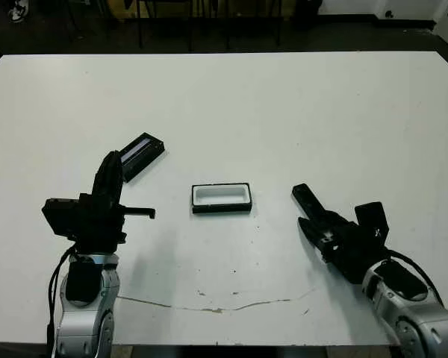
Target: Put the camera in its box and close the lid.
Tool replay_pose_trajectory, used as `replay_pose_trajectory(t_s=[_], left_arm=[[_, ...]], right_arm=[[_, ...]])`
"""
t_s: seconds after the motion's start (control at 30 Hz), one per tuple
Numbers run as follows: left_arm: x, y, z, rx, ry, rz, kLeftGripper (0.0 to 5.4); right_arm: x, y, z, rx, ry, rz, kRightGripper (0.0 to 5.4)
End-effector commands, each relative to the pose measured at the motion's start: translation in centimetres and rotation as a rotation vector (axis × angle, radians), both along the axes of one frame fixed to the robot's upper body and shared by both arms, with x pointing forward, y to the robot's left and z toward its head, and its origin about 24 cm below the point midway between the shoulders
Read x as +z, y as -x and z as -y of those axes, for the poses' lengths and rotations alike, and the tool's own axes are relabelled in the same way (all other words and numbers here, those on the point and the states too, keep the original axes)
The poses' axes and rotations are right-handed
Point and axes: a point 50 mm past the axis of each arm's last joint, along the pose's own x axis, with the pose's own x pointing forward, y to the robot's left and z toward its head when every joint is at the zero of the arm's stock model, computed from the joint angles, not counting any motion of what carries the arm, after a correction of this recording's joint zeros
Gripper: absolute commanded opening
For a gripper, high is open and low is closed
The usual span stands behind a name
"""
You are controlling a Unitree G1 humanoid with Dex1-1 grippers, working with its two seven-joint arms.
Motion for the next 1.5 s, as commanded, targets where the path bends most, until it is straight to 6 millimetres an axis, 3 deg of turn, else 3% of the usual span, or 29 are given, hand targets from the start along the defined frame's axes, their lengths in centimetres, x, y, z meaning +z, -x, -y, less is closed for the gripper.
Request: replay_pose_trajectory(t_s=[0.03, 0.13, 0.27, 0.47, 0.67, 0.83, 0.97, 1.13, 1.33, 1.5], left_arm=[[-0.3, 0.0, -0.2, 0.01, -0.004, -0.024, 0.0], [-0.3, 0.1, -0.2, 0.009, -0.004, -0.026, 0.0], [-0.4, 0.1, -0.2, 0.009, -0.002, -0.031, 0.0], [-0.5, 0.1, -0.2, 0.008, -0.007, -0.032, 0.0], [-0.5, 0.1, 0.0, 0.002, -0.004, -0.034, 0.0], [-0.6, 0.1, 0.1, 0.0, -0.007, -0.032, 0.0], [-0.6, 0.1, 0.2, -0.002, -0.017, -0.032, 0.0], [-0.7, 0.1, 0.3, -0.004, -0.007, -0.041, 0.0], [-0.7, 0.0, 0.4, -0.004, 0.0, -0.041, 0.0], [-0.7, 0.0, 0.5, 0.002, -0.005, -0.045, 0.0]], right_arm=[[-0.3, 0.3, 0.1, 0.003, -0.02, -0.079, 1.02], [0.0, 0.4, 0.1, 0.012, -0.025, -0.074, 0.62], [0.3, 0.4, 0.0, 0.014, -0.011, -0.033, 0.55], [2.1, -0.1, -0.3, 0.044, 0.205, 0.28, 0.55], [6.4, -2.4, -0.2, 0.077, 0.222, 0.489, 0.55], [10.4, -5.5, 0.0, 0.227, 0.159, 0.58, 0.55], [12.1, -8.1, -0.2, 0.391, 0.159, 0.592, 0.55], [12.2, -10.6, -1.3, 0.601, 0.129, 0.516, 0.55], [11.8, -12.1, -3.5, 0.864, 0.101, 0.387, 0.55], [10.9, -12.4, -4.8, 0.971, 0.086, 0.287, 0.55]])
